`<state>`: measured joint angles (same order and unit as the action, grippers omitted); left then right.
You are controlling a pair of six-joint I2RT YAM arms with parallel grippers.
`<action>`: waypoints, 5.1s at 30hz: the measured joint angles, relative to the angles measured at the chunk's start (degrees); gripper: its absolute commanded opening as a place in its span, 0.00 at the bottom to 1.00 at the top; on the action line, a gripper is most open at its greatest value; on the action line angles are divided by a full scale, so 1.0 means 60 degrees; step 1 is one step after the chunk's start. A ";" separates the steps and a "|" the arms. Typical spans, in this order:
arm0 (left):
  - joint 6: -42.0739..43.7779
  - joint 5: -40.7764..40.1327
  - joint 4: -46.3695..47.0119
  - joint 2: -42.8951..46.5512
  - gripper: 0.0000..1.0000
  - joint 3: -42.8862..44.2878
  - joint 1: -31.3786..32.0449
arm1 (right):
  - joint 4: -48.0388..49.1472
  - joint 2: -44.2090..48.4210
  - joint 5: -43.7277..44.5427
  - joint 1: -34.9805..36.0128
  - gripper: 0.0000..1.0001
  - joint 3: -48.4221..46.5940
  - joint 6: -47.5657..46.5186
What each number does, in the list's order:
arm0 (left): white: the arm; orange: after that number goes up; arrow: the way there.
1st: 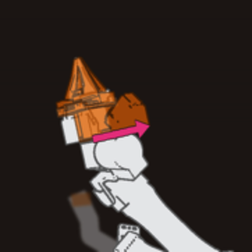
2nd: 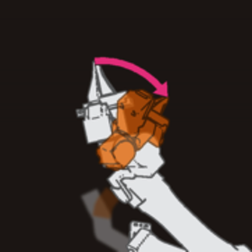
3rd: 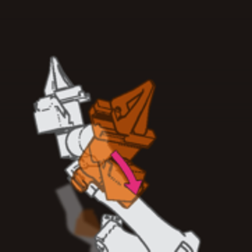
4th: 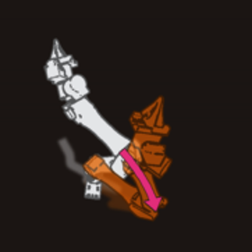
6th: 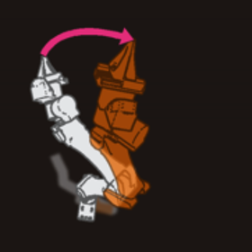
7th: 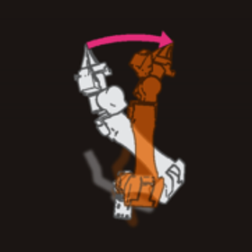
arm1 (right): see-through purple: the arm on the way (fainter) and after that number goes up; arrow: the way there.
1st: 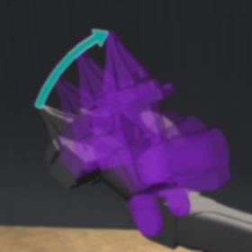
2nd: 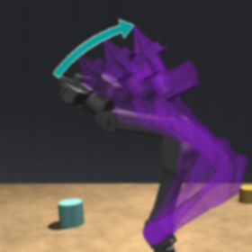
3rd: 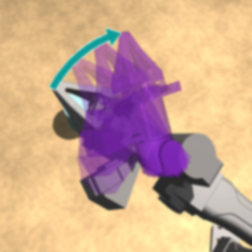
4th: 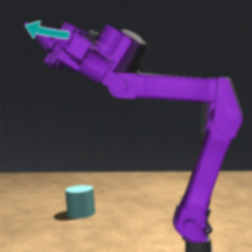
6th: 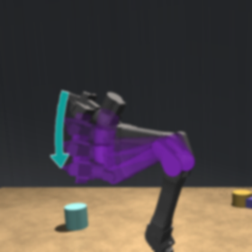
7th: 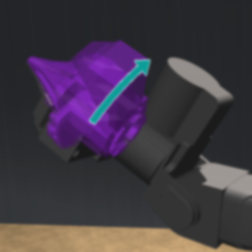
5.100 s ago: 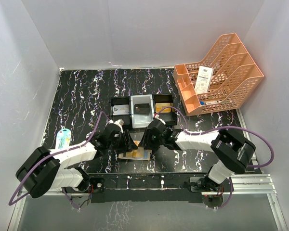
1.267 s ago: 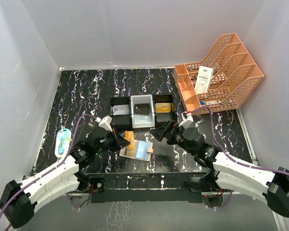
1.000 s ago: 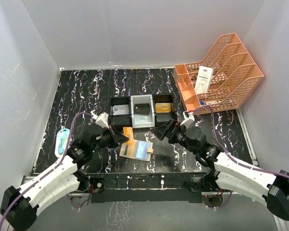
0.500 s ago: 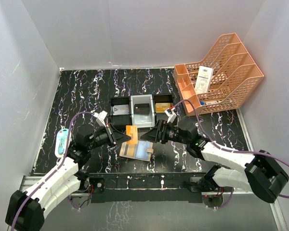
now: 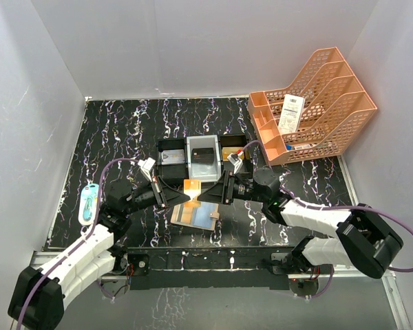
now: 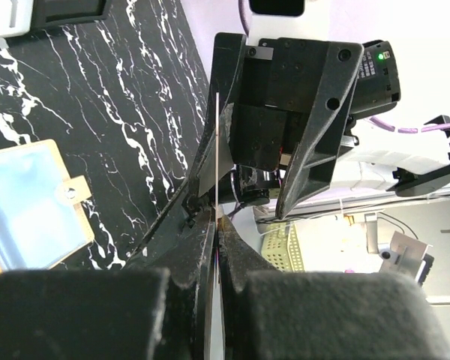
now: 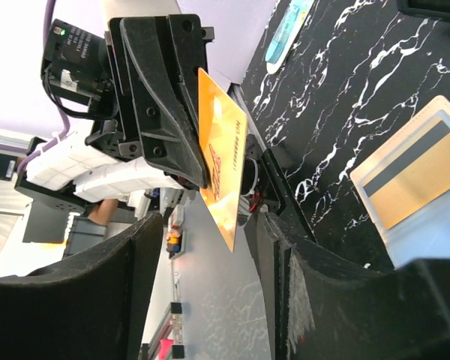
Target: Take the credit cards out of the card holder
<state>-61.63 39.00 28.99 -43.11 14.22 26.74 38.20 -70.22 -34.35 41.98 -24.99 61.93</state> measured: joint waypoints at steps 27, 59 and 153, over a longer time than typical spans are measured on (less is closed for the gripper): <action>-0.1020 0.0841 0.2149 -0.0780 0.00 -0.0390 0.0000 | 0.3264 -0.1967 -0.0565 0.0000 0.09 -0.0029 0.2208; -0.1351 0.0994 0.2885 -0.0721 0.00 -0.0699 -0.0044 | 0.3952 -0.2324 -0.0659 -0.0015 0.16 -0.0142 0.2703; 0.6663 -0.6076 -0.9697 -0.0018 0.99 0.4703 -0.3126 | -0.7257 -0.0787 0.6787 -0.1446 0.00 -0.4295 -1.2936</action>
<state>-21.65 2.55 -29.19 -43.22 42.44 7.99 -5.34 -74.94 6.37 33.30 -50.76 -15.68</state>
